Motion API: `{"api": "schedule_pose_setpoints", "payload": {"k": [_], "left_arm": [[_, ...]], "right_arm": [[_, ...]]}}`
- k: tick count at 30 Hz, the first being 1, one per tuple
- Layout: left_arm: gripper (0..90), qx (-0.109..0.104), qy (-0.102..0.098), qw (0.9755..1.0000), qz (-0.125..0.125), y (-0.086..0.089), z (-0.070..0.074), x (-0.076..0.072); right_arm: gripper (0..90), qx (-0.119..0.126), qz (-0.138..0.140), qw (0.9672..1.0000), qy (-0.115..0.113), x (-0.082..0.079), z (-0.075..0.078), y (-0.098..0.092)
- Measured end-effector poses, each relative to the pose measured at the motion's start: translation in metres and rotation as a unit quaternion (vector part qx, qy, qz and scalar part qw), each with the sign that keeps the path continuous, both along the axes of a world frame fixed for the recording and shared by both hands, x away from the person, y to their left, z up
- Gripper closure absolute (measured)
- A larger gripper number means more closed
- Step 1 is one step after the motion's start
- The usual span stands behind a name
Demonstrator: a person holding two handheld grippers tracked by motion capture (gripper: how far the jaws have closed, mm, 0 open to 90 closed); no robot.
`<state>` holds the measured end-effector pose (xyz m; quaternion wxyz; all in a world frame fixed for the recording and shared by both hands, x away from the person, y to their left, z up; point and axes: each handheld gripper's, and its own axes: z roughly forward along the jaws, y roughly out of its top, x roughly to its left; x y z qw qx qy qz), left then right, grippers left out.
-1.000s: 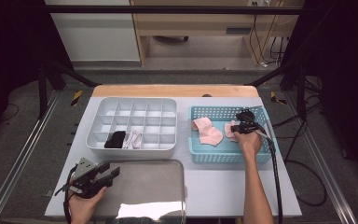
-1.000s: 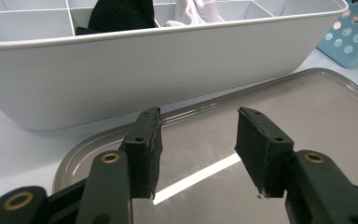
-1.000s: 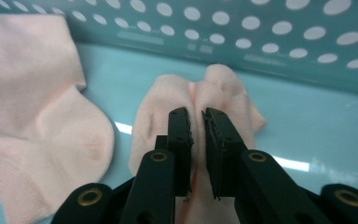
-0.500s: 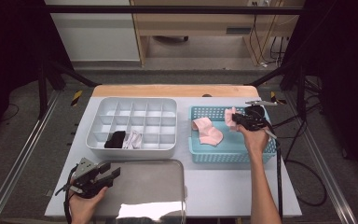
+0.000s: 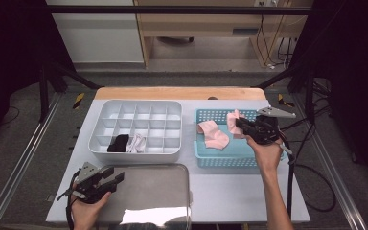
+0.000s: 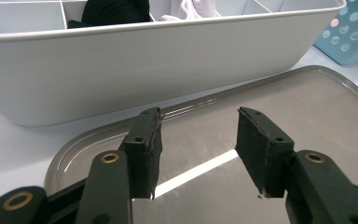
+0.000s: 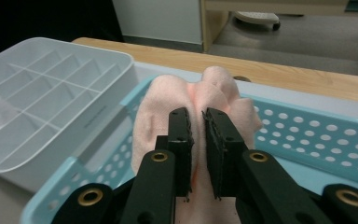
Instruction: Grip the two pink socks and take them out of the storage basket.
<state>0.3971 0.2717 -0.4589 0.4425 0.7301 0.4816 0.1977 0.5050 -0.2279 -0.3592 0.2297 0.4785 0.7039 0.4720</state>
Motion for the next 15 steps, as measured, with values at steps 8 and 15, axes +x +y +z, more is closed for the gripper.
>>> {"api": "schedule_pose_setpoints", "payload": {"k": [8, 15], "left_arm": [[48.6, 0.000, -0.001, 1.0000, 0.001, 0.000, 0.001, 0.000], [48.4, 0.001, -0.005, 1.0000, 0.002, -0.001, 0.002, -0.001]], "right_arm": [[80.8, 0.014, 0.036, 0.9991, -0.015, -0.042, 0.010, 0.006], [80.7, 0.017, 0.070, 0.9973, -0.013, -0.075, -0.002, 0.012]]}}
